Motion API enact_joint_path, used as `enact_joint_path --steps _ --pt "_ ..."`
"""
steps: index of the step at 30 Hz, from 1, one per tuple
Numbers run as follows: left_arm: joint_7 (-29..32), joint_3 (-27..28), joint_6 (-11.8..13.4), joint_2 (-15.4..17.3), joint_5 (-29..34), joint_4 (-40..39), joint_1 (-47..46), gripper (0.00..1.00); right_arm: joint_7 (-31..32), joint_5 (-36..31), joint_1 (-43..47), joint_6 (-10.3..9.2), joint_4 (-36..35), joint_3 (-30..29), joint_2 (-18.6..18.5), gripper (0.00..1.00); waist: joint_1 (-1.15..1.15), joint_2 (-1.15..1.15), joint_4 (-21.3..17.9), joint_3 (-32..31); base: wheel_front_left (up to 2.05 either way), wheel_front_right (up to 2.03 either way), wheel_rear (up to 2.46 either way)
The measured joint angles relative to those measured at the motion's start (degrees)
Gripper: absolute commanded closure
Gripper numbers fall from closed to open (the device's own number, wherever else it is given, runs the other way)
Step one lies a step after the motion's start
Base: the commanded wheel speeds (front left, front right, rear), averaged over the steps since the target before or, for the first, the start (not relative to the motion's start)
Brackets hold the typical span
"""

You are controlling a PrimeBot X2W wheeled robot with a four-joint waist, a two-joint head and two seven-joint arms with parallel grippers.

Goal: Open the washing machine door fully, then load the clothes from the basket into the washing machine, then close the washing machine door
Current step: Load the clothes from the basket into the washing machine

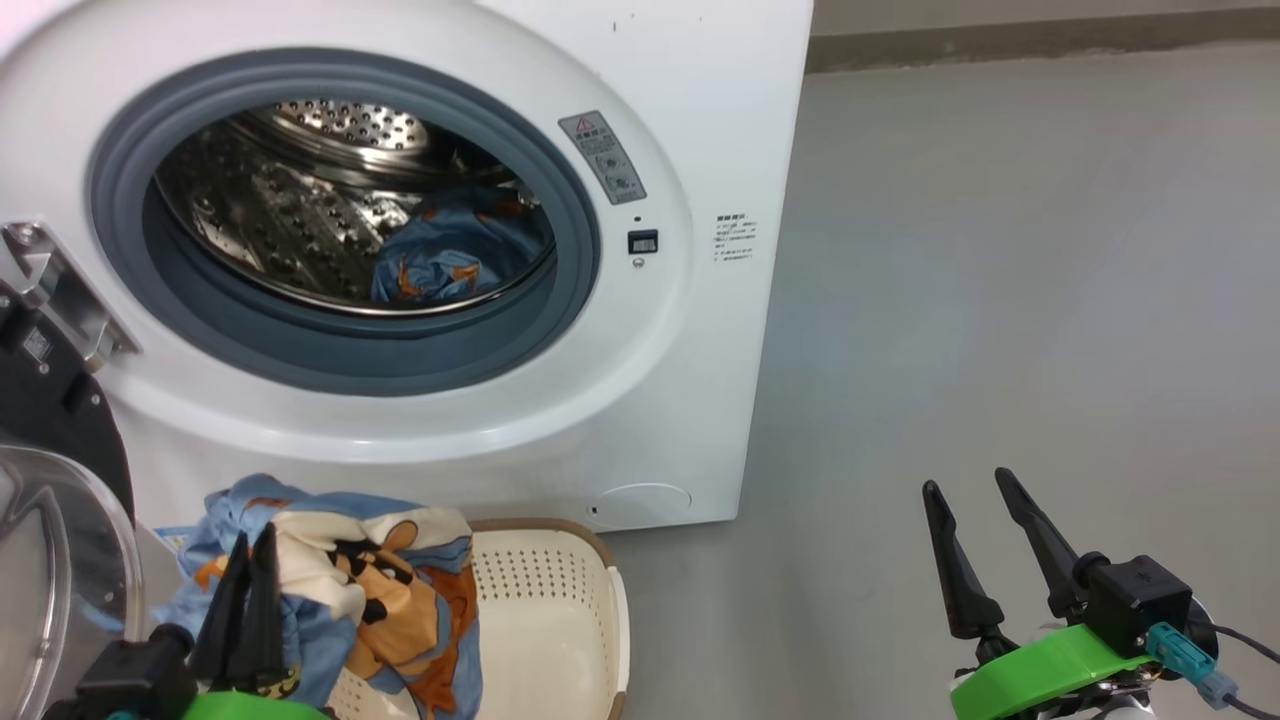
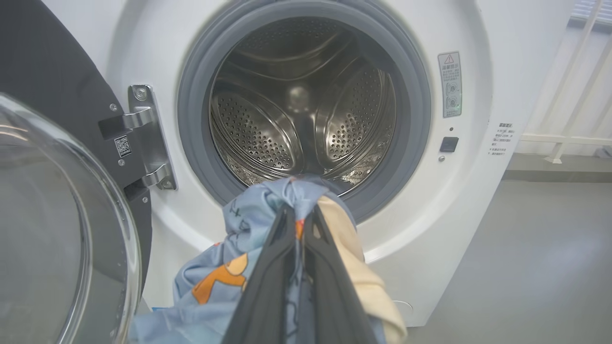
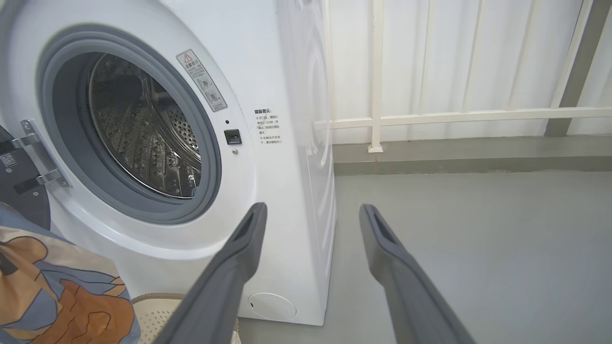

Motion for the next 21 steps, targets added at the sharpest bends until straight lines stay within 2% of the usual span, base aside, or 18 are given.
enact_joint_path --steps 8,21 --pt "0.0 3.0 0.0 -1.5 1.4 -3.7 3.0 1.00 0.0 -0.9 1.3 0.00 -1.2 -1.1 0.0 0.00 0.00 0.00 -0.9 -1.9 0.00 0.00 0.00" --pt "0.0 5.2 0.0 -2.3 2.0 -5.0 5.5 1.00 0.0 -1.9 2.1 0.00 -2.4 -1.9 0.1 0.00 0.00 0.00 -1.2 -2.3 0.00 0.00 0.00"
